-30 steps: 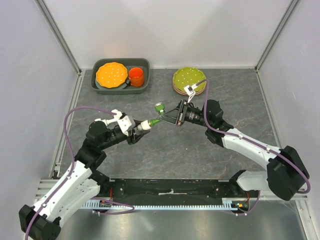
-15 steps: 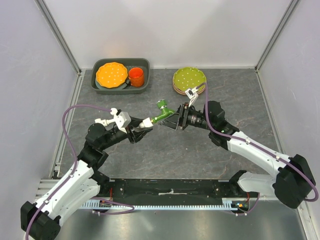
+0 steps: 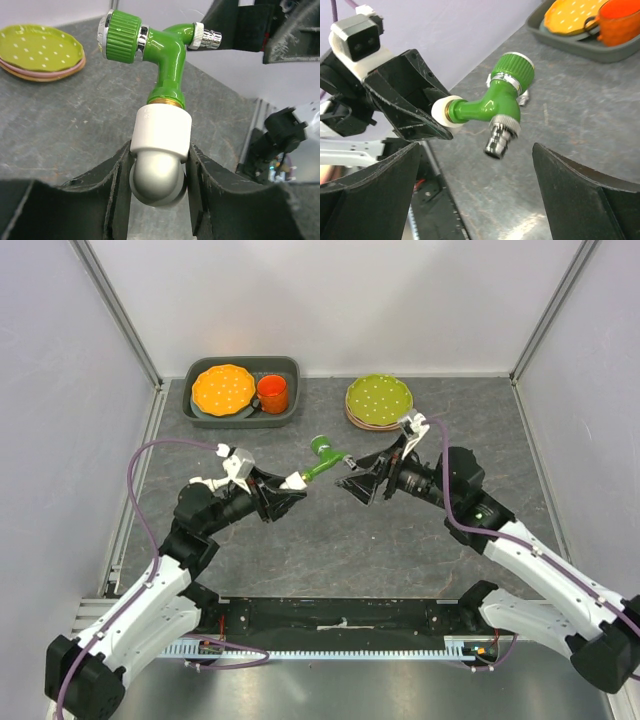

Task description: Install the water faucets

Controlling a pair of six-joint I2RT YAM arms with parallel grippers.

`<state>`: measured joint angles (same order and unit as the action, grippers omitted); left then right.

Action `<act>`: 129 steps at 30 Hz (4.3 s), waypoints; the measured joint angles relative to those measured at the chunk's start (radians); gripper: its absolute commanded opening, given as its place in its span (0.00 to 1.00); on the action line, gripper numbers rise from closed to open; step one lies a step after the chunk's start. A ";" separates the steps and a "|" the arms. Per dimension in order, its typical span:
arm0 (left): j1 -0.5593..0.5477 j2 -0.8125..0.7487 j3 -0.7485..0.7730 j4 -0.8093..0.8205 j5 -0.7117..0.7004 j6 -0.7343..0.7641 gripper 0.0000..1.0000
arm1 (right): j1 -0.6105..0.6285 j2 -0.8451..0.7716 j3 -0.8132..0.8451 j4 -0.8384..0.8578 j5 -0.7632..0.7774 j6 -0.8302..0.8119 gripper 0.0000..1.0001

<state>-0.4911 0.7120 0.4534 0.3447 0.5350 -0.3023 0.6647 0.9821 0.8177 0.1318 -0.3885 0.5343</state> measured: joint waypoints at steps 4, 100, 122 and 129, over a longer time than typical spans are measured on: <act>0.086 0.051 -0.005 0.050 0.067 -0.134 0.02 | 0.000 -0.070 -0.002 -0.035 0.050 -0.153 0.98; 0.168 0.153 0.251 -0.483 0.392 -0.008 0.02 | -0.001 0.026 -0.103 0.166 -0.195 -0.653 0.71; 0.168 -0.023 0.214 -0.659 0.105 0.121 0.02 | 0.001 0.441 -0.085 -0.359 0.071 -0.369 0.67; 0.168 -0.058 0.211 -0.669 0.071 0.121 0.02 | 0.038 0.552 -0.030 -0.402 0.127 -0.339 0.64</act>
<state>-0.3229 0.6537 0.6640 -0.3248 0.6064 -0.1818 0.7029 1.5345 0.7876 -0.2707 -0.2619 0.1955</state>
